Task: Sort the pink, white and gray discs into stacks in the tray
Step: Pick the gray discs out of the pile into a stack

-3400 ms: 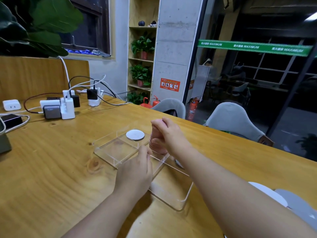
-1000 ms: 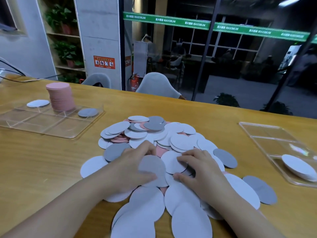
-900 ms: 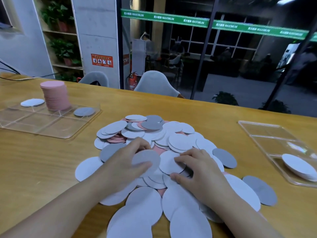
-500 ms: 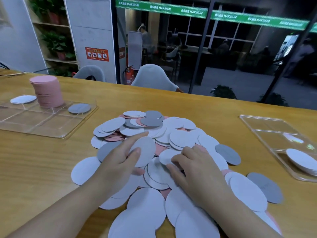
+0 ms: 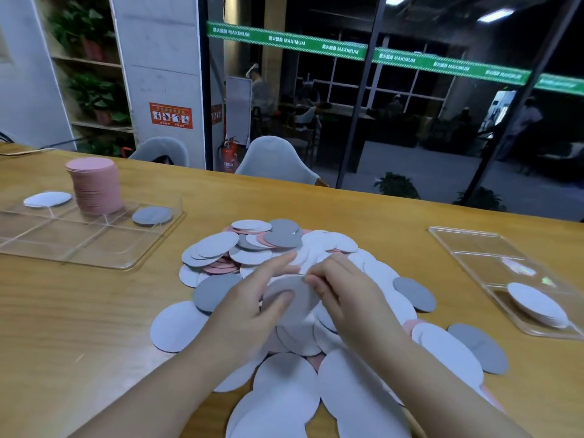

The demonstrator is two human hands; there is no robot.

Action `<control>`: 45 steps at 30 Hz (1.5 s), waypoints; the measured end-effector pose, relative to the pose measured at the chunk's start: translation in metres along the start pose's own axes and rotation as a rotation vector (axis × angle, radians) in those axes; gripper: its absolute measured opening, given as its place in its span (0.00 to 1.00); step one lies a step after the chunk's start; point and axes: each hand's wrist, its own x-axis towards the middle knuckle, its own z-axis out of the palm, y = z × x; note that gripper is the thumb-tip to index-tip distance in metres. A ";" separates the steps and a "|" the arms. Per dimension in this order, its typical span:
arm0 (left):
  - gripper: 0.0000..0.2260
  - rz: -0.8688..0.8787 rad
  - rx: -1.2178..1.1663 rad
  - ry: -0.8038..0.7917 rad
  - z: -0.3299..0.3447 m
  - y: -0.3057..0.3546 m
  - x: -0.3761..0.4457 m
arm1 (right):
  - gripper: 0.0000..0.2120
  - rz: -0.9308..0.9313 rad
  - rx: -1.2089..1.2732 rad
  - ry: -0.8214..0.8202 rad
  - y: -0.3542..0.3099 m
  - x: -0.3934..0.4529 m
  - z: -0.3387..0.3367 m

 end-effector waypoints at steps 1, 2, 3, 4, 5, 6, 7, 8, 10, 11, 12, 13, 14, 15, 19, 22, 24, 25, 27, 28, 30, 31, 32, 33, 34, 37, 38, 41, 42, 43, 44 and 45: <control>0.22 0.008 0.021 0.019 0.000 0.000 0.000 | 0.07 0.025 0.031 -0.008 -0.002 0.003 0.002; 0.25 0.010 0.055 0.043 -0.001 0.001 0.000 | 0.08 0.062 0.072 -0.017 -0.002 0.005 0.003; 0.27 0.002 0.090 0.067 -0.002 0.001 0.000 | 0.08 0.099 0.114 -0.018 -0.001 0.008 0.004; 0.28 -0.014 0.113 0.080 -0.004 0.000 0.000 | 0.07 0.132 0.139 -0.007 0.002 0.012 0.002; 0.29 -0.032 0.127 0.084 -0.005 -0.002 0.001 | 0.06 0.161 0.140 0.018 0.009 0.016 0.000; 0.29 -0.041 0.139 0.085 -0.006 -0.004 0.001 | 0.04 0.198 0.103 0.036 0.018 0.020 -0.002; 0.29 -0.044 0.143 0.086 -0.007 -0.004 0.002 | 0.02 0.237 0.034 0.026 0.028 0.023 -0.005; 0.29 -0.043 0.147 0.090 -0.008 -0.003 0.003 | 0.07 0.282 -0.049 -0.001 0.038 0.025 -0.006; 0.30 -0.004 0.163 0.117 -0.007 0.000 0.004 | 0.22 0.393 -0.167 -0.092 0.052 0.023 -0.007; 0.29 0.019 0.163 0.130 -0.007 0.001 0.004 | 0.27 0.441 -0.188 -0.136 0.054 0.021 -0.006; 0.26 0.031 0.156 0.144 -0.006 0.002 0.004 | 0.30 0.469 -0.201 -0.166 0.053 0.019 -0.005; 0.24 0.028 0.153 0.159 -0.006 0.004 0.004 | 0.29 0.465 -0.220 -0.179 0.051 0.018 -0.002; 0.23 0.023 0.156 0.165 -0.006 0.003 0.005 | 0.27 0.455 -0.237 -0.187 0.050 0.018 0.000; 0.24 0.032 0.163 0.159 -0.006 0.002 0.006 | 0.24 0.447 -0.250 -0.183 0.050 0.018 0.002; 0.24 0.018 0.218 0.078 -0.005 -0.006 0.006 | 0.12 0.437 -0.176 -0.101 0.055 0.014 0.006; 0.23 -0.045 0.220 -0.003 -0.001 -0.005 0.005 | 0.05 0.470 -0.105 -0.046 0.057 0.011 0.003; 0.23 -0.089 0.201 -0.015 -0.001 -0.002 0.005 | 0.03 0.447 -0.066 0.011 0.058 0.010 0.001; 0.23 -0.098 0.203 0.000 -0.002 -0.002 0.005 | 0.03 0.379 -0.080 0.061 0.057 0.011 0.001; 0.24 -0.091 0.195 0.056 -0.004 -0.004 0.005 | 0.01 0.194 -0.149 0.172 0.053 0.013 0.000; 0.24 -0.088 0.178 0.088 -0.005 -0.004 0.005 | 0.02 0.119 -0.152 0.211 0.051 0.013 0.000; 0.25 -0.124 0.138 0.159 -0.006 -0.005 0.006 | 0.04 0.062 -0.050 0.203 0.040 0.011 -0.002; 0.25 -0.147 0.118 0.191 -0.007 -0.006 0.006 | 0.06 0.064 0.028 0.170 0.034 0.010 -0.003; 0.26 -0.160 0.098 0.214 -0.008 -0.006 0.007 | 0.08 0.082 0.105 0.132 0.027 0.009 -0.004; 0.27 -0.160 0.076 0.228 -0.009 -0.005 0.008 | 0.10 0.123 0.176 0.095 0.022 0.009 -0.005; 0.27 -0.151 0.050 0.234 -0.009 -0.005 0.008 | 0.11 0.178 0.241 0.071 0.017 0.009 -0.005; 0.25 -0.123 -0.064 0.201 -0.009 -0.002 0.008 | 0.13 0.309 0.378 0.013 0.009 0.007 -0.001; 0.23 -0.116 -0.098 0.178 -0.008 -0.003 0.008 | 0.12 0.304 0.372 -0.006 0.007 0.006 0.002; 0.16 -0.074 -0.091 0.106 -0.005 -0.007 0.006 | 0.11 0.223 0.329 0.010 0.000 0.005 0.010; 0.17 -0.055 -0.054 0.095 -0.005 -0.008 0.006 | 0.10 0.191 0.323 0.028 -0.001 0.005 0.012; 0.19 -0.038 -0.014 0.086 -0.005 -0.009 0.005 | 0.09 0.172 0.321 0.038 -0.002 0.005 0.013; 0.22 -0.028 0.019 0.082 -0.005 -0.008 0.005 | 0.07 0.168 0.316 0.042 -0.001 0.005 0.013; 0.25 -0.031 0.040 0.086 -0.006 -0.007 0.006 | 0.05 0.180 0.301 0.039 -0.001 0.006 0.012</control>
